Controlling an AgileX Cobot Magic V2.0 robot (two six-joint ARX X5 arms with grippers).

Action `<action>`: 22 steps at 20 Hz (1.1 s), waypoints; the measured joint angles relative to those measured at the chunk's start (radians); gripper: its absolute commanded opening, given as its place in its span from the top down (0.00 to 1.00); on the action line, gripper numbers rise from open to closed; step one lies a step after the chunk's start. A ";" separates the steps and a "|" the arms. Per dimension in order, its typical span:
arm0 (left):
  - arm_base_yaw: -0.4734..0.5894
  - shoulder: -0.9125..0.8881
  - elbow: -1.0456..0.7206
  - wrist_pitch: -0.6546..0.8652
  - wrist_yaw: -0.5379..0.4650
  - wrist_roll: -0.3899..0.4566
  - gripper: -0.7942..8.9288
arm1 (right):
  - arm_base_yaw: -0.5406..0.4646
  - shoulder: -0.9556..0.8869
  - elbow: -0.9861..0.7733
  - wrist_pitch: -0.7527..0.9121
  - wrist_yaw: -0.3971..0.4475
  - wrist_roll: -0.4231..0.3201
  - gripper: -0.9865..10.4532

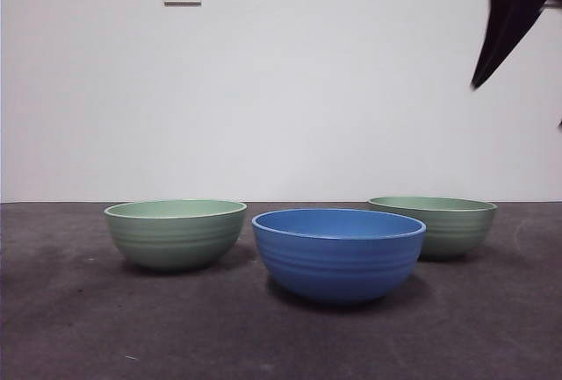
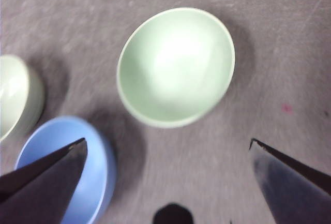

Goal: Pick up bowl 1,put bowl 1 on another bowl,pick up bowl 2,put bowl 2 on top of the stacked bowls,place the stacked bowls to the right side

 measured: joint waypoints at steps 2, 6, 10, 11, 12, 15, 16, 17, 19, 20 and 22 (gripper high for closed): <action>-0.004 0.000 0.000 0.000 0.000 0.000 0.36 | 0.000 0.068 0.000 0.064 0.000 0.024 0.40; -0.009 0.000 0.000 0.000 0.000 0.000 0.36 | 0.000 0.184 0.000 0.163 0.034 0.067 0.40; -0.010 0.000 0.000 0.000 0.000 0.000 0.36 | 0.000 0.299 0.000 0.233 0.053 0.092 0.47; -0.010 0.000 0.000 0.000 0.000 0.000 0.36 | -0.001 0.325 0.000 0.252 0.052 0.099 0.51; -0.010 0.000 0.000 0.000 0.000 0.000 0.36 | -0.001 0.351 0.000 0.267 0.053 0.106 0.54; -0.010 0.000 0.000 0.000 0.000 0.000 0.36 | -0.002 0.396 0.000 0.308 0.053 0.115 0.74; -0.010 0.000 0.000 0.000 0.000 0.000 0.36 | -0.002 0.401 0.000 0.315 0.052 0.117 0.81; -0.010 0.000 0.000 0.000 0.000 0.000 0.36 | -0.002 0.402 0.000 0.324 0.053 0.117 0.81; -0.010 0.000 0.000 0.000 0.000 0.000 0.36 | -0.002 0.402 0.000 0.349 0.076 0.117 0.81; -0.010 0.000 0.000 0.000 0.000 0.000 0.36 | -0.002 0.402 0.000 0.351 0.086 0.117 0.81; -0.010 0.000 0.000 0.000 0.000 0.000 0.36 | -0.002 0.405 0.000 0.350 0.101 0.117 0.81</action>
